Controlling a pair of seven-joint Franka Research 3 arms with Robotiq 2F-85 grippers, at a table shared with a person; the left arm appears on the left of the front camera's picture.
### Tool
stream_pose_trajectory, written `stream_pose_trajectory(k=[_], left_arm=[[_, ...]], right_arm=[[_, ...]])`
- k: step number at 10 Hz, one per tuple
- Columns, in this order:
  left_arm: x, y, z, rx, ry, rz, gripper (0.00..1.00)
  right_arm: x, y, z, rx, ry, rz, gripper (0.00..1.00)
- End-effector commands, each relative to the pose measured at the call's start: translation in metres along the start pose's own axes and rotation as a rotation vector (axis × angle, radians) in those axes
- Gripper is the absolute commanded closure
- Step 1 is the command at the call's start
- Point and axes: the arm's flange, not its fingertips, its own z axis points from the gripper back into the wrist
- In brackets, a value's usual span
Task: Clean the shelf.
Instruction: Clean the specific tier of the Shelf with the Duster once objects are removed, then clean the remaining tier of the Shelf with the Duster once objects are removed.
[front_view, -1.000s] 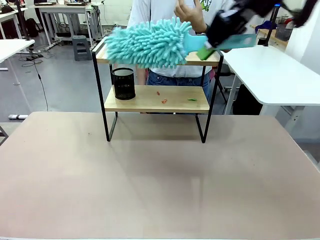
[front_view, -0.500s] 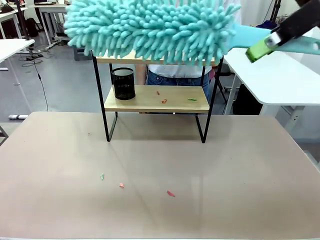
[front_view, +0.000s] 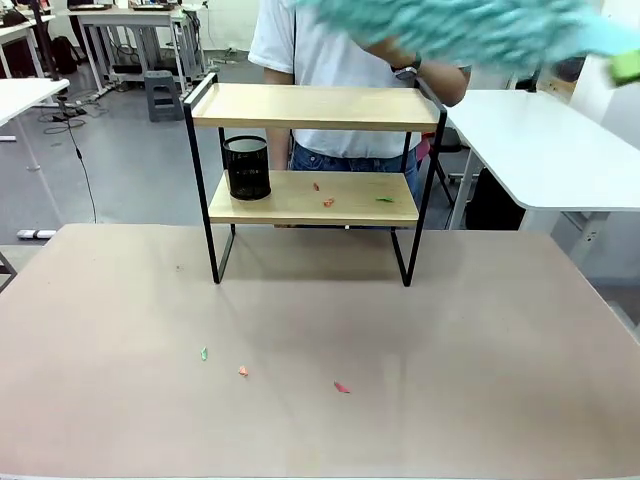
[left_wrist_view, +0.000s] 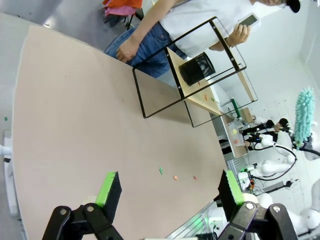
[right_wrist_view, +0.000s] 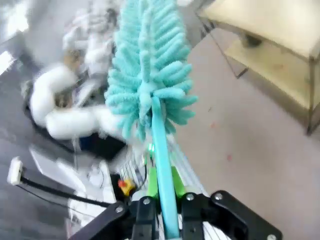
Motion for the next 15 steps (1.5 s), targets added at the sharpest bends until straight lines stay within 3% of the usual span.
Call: stream_pose_trajectory(k=[1,2,4,6,7,8,15], left_arm=[[0.001,0.0,-0.002,-0.016,-0.016,-0.02,0.0],[0.001,0.0,-0.002,-0.016,-0.016,-0.02,0.0],[0.001,0.0,-0.002,-0.016,-0.016,-0.02,0.0],[0.001,0.0,-0.002,-0.016,-0.016,-0.02,0.0],[0.001,0.0,-0.002,-0.016,-0.016,-0.02,0.0],[0.001,0.0,-0.002,-0.016,-0.016,-0.02,0.0],[0.001,0.0,-0.002,-0.016,-0.016,-0.02,0.0]], right_arm=[[-0.072,-0.01,0.076,-0.24,-0.225,-0.191,0.88],[-0.107,-0.027,0.089,-0.243,-0.271,-0.274,0.88],[-0.159,-0.079,0.07,-0.25,-0.323,-0.461,0.88],[-0.165,-0.129,0.031,-0.261,-0.253,-0.576,0.88],[-0.152,-0.147,0.011,-0.317,-0.181,-0.599,0.88],[-0.182,-0.114,0.064,-0.27,-0.266,-0.542,0.88],[-0.182,-0.114,0.064,-0.27,-0.266,-0.542,0.88]])
